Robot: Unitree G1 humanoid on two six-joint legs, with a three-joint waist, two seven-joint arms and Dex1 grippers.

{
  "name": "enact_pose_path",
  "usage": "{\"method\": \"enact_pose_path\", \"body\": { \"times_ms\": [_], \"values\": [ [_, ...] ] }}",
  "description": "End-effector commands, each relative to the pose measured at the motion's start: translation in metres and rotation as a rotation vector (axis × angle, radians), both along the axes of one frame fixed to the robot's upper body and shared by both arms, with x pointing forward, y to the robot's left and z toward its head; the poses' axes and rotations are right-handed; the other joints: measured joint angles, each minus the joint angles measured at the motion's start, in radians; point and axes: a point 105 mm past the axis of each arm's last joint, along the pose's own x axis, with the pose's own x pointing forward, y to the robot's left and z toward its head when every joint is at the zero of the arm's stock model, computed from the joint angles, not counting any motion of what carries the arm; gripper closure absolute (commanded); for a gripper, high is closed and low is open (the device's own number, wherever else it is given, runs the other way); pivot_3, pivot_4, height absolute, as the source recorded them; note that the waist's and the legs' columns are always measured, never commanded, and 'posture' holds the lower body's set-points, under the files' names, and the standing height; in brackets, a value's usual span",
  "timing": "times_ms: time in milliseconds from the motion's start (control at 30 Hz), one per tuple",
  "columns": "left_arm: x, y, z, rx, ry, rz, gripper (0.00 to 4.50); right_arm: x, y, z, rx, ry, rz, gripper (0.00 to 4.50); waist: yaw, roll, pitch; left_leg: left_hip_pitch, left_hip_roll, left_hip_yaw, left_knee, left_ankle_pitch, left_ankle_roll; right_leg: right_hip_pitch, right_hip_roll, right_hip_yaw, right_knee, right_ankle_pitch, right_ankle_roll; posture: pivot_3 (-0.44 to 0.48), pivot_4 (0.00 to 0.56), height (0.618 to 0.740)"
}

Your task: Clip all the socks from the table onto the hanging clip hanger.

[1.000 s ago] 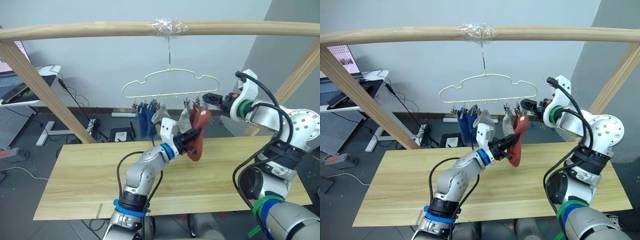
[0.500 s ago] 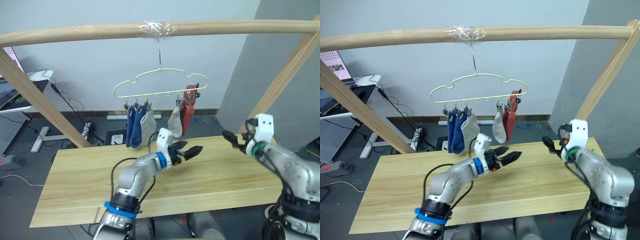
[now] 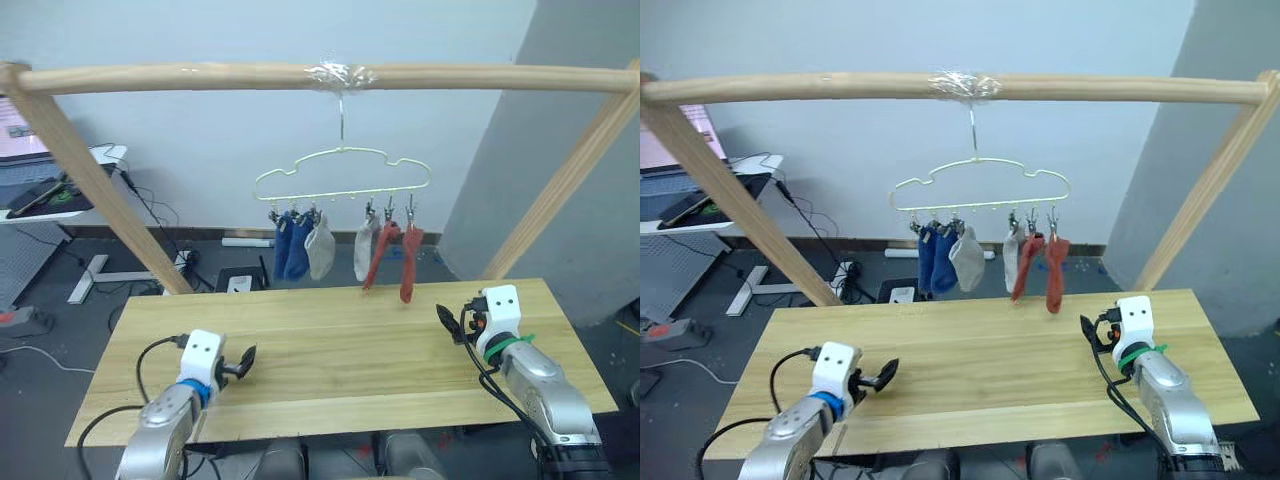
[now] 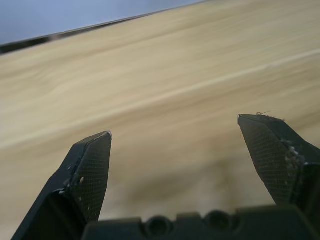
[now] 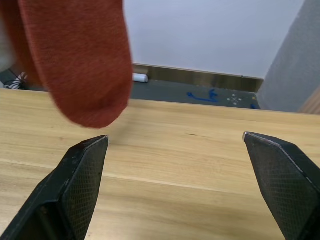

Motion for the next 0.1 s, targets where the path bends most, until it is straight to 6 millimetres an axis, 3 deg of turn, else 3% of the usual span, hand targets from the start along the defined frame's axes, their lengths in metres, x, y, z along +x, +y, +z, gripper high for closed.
{"method": "enact_pose_path", "body": {
  "times_ms": [33, 100],
  "values": [
    [0.0089, 0.0100, 0.0110, 0.009, -0.080, 0.031, 0.02, 0.0067, -0.0093, 0.0052, -0.027, -0.041, -0.011, 0.00, 0.012, 0.001, -0.009, 0.001, 0.000, 0.000, 0.000, 0.000, 0.000, 0.001, 0.000, 0.000, 0.000, 0.000, 0.000, 0.025, 0.000, 0.740],
    [0.0155, 0.0102, 0.0153, -0.018, -0.099, 0.039, 0.02, 0.0099, -0.0119, 0.0033, -0.034, -0.041, -0.008, 0.00, 0.017, 0.001, -0.012, 0.004, 0.001, 0.001, 0.000, 0.000, 0.000, 0.003, 0.000, 0.000, 0.000, 0.000, 0.000, 0.029, 0.000, 0.740]
  ]
}}
